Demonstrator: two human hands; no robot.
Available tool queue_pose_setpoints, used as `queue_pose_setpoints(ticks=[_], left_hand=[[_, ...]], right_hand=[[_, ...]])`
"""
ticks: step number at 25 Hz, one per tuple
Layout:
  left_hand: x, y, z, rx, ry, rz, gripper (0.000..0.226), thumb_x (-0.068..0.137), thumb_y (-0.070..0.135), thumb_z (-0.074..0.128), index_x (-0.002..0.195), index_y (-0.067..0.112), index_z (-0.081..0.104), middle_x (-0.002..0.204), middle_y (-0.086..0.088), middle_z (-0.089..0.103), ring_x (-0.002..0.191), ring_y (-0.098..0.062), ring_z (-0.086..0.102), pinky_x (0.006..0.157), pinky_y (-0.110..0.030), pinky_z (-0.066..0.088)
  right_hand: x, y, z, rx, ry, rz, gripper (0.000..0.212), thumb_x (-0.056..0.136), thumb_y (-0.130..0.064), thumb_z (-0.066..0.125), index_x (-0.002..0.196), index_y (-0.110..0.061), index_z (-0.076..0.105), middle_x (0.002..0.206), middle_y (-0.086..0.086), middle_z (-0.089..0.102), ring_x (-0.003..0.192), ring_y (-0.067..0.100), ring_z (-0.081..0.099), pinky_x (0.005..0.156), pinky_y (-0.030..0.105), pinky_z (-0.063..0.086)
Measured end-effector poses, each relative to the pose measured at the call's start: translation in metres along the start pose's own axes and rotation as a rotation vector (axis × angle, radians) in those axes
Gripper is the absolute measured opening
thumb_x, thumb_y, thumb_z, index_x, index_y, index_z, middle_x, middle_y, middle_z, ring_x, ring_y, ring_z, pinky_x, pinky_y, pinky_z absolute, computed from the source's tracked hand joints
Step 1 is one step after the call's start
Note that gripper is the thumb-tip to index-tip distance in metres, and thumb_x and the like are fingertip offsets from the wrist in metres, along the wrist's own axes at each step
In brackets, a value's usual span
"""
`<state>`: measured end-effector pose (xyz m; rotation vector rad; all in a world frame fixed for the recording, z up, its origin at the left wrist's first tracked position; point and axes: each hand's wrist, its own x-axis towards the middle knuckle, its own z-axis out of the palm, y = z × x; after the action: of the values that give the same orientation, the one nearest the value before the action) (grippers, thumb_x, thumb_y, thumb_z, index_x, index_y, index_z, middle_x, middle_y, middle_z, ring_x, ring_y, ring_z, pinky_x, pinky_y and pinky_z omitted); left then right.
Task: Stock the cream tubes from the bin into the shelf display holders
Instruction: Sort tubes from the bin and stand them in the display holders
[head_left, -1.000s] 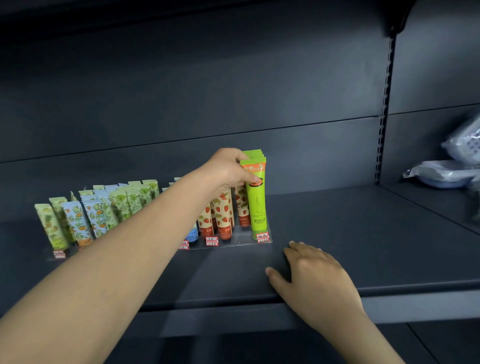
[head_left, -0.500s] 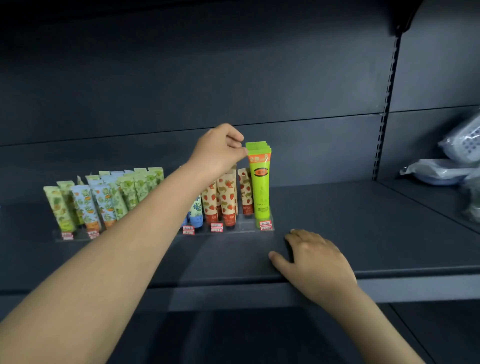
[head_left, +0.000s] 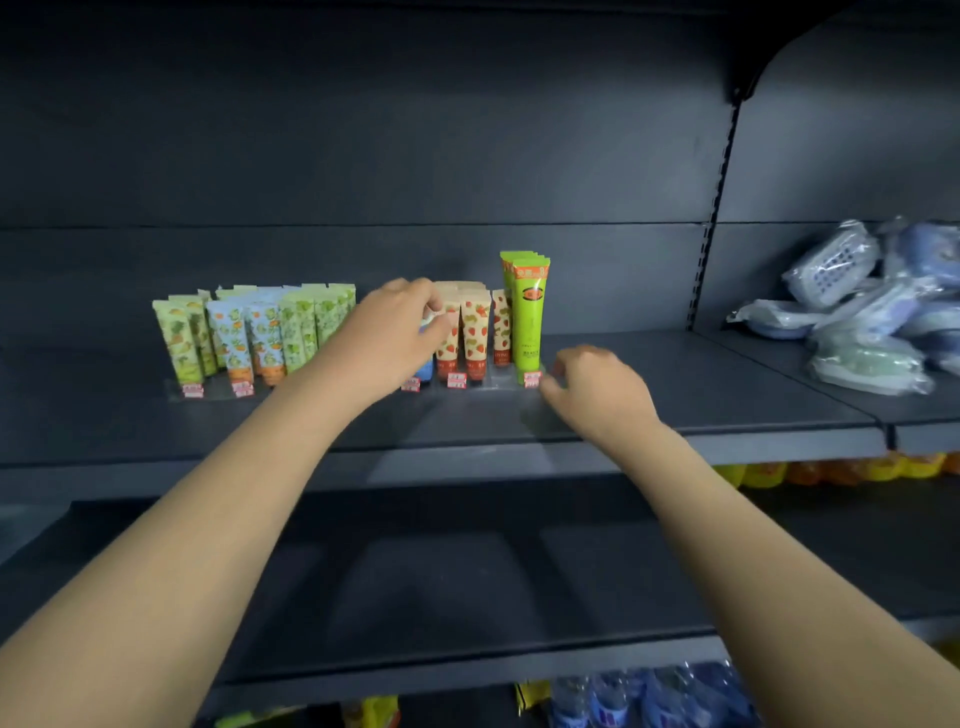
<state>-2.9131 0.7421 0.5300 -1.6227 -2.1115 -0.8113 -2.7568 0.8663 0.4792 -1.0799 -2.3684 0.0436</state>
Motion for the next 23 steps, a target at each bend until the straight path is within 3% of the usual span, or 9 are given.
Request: queue_pose_setpoints(ticks=[3, 6, 13, 23], left_hand=[[-0.037, -0.005, -0.025, 0.082, -0.072, 0.012, 0.029, 0.095, 0.031, 0.046, 0.115, 0.012, 0.054, 0.119, -0.006, 0.055, 0.109, -0.02, 0.052, 0.093, -0.034, 0.043], [-0.079, -0.004, -0.047, 0.104, -0.084, 0.001, 0.029, 0.094, 0.031, 0.046, 0.115, 0.013, 0.054, 0.116, -0.005, 0.056, 0.105, -0.02, 0.053, 0.09, -0.033, 0.043], [-0.197, 0.002, -0.074, 0.09, -0.138, -0.146, 0.035, 0.094, 0.033, 0.047, 0.124, 0.016, 0.052, 0.125, -0.002, 0.053, 0.114, -0.019, 0.05, 0.092, -0.032, 0.042], [-0.389, -0.035, -0.037, 0.101, -0.406, -0.377, 0.032, 0.093, 0.03, 0.048, 0.12, 0.014, 0.053, 0.121, -0.005, 0.054, 0.112, -0.023, 0.052, 0.092, -0.038, 0.045]], right_hand=[[-0.025, -0.023, -0.016, -0.009, 0.016, -0.047, 0.027, 0.091, -0.027, 0.046, 0.099, -0.004, 0.059, 0.104, 0.013, 0.059, 0.096, 0.031, 0.053, 0.069, 0.032, 0.04], [-0.059, -0.041, -0.025, -0.022, -0.019, -0.074, 0.033, 0.09, -0.029, 0.046, 0.112, -0.007, 0.057, 0.113, 0.012, 0.058, 0.104, 0.031, 0.053, 0.077, 0.036, 0.044], [-0.166, -0.069, -0.024, 0.039, -0.066, -0.126, 0.037, 0.093, -0.032, 0.045, 0.12, -0.007, 0.054, 0.125, 0.01, 0.053, 0.114, 0.029, 0.048, 0.086, 0.038, 0.044], [-0.32, -0.111, 0.068, 0.045, -0.39, -0.131, 0.039, 0.09, -0.033, 0.047, 0.119, -0.008, 0.053, 0.123, 0.013, 0.053, 0.117, 0.032, 0.047, 0.09, 0.037, 0.041]])
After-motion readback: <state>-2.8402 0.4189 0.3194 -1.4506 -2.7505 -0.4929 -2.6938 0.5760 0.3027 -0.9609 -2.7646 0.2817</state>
